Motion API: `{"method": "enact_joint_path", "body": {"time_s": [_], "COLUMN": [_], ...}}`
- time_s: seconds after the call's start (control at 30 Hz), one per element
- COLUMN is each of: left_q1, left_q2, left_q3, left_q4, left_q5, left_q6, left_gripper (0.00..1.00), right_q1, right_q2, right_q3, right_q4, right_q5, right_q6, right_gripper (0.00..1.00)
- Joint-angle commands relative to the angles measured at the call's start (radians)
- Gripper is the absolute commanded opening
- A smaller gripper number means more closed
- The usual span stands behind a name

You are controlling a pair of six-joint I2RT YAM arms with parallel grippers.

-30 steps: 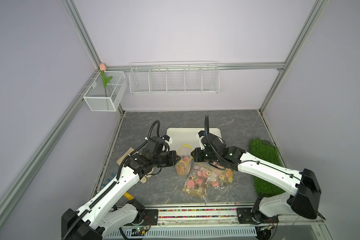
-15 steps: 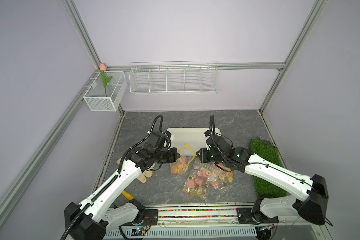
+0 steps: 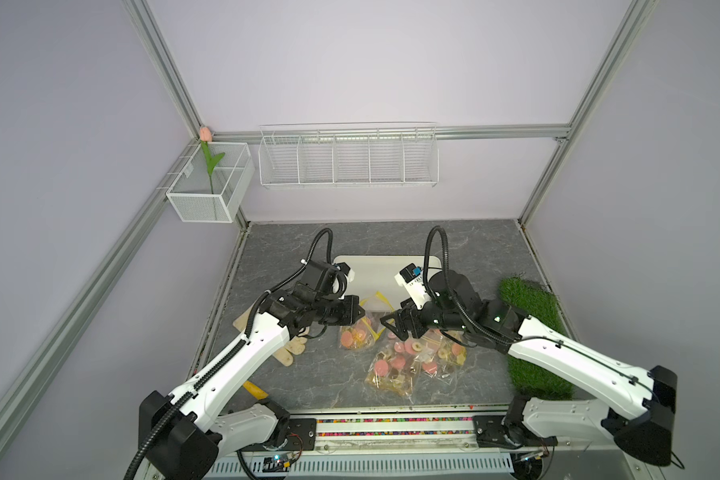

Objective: Pour cookies out of the ziploc bag
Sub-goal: Open the ziploc bag at the center of the board, then adjust the ziploc bag at the center of the board.

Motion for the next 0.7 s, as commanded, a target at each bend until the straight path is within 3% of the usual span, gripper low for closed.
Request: {"method": "enact_joint_path", "body": {"time_s": [0.0,0.3,0.67], "left_q1": [0.01,0.016,0.065], "left_q2": [-0.001,-0.012,-0.01], "left_q3": [0.017,-0.014,-0.028], "left_q4": [0.029,0.061,0.109], "left_q5": [0.023,0.052,0.149], "left_q6": [0.019,0.014,0.017], "left_gripper": [0.0,0.0,0.02], "right_q1": [0.017,0.059,0.092], "right_q2": [0.039,0.076,0.14], "right_q3": [0.009,-0.051,-0.056], "right_q4": [0.011,0.089,0.145], "right_q5": [-0.071,-0.052,-0.041], "right_q6": [-0.155,-0.293,-0.35], "right_gripper": [0.87,0.79,0.68]}}
